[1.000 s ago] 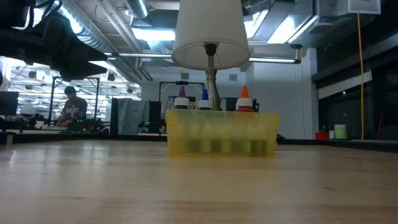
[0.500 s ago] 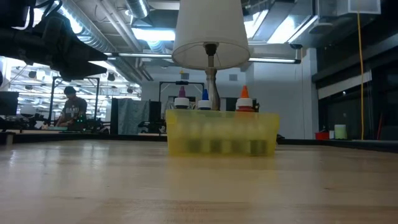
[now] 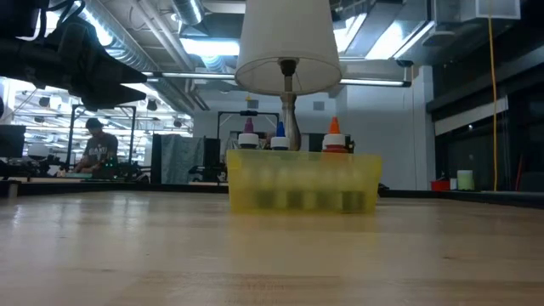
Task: Pick & Place food coloring
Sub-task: Put the large yellow food coloring bottle into the yellow bin
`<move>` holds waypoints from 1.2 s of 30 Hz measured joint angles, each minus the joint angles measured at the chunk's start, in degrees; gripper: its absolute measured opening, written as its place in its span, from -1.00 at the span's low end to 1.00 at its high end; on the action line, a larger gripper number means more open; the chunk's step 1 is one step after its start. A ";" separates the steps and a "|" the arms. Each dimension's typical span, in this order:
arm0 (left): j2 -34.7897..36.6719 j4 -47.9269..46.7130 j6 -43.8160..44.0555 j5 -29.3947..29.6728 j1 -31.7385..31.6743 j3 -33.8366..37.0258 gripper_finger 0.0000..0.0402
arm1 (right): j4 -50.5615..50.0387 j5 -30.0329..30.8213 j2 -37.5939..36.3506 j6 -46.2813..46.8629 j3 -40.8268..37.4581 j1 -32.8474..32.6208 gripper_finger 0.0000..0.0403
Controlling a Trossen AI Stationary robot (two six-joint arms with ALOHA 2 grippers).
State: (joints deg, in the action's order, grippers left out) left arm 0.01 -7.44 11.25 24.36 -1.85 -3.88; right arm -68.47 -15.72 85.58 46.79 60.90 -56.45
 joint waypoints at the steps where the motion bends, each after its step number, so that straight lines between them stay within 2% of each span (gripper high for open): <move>1: 0.00 -0.02 -0.02 0.00 0.00 0.00 0.55 | 0.09 0.12 0.00 0.38 -0.48 -0.02 0.43; 8: 0.00 -0.02 0.00 0.02 0.00 0.00 0.56 | 3.96 0.52 0.00 1.09 -3.34 -0.02 0.42; 15: 0.00 -0.01 -0.01 0.00 -0.01 0.00 0.55 | 4.72 0.58 0.00 3.37 -3.62 -0.02 0.28; 19: 0.00 -0.02 -0.01 0.00 0.00 0.00 0.56 | 4.68 0.61 0.00 3.99 -3.62 0.00 0.08; 26: 0.00 -0.02 0.00 0.00 0.00 0.00 0.56 | 4.77 0.61 -0.02 4.16 -3.59 0.03 -0.40; 32: 0.00 -0.01 -0.01 0.00 -0.01 0.00 0.55 | 4.41 0.62 0.07 3.89 -2.03 1.80 -0.40; 36: 0.00 -0.02 -0.01 0.00 -0.01 0.00 0.55 | 0.52 2.14 0.07 1.91 1.32 4.38 -0.40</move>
State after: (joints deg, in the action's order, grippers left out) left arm 0.01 -7.46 11.24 24.36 -1.85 -3.88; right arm -67.95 -13.58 85.65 48.70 62.22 -52.06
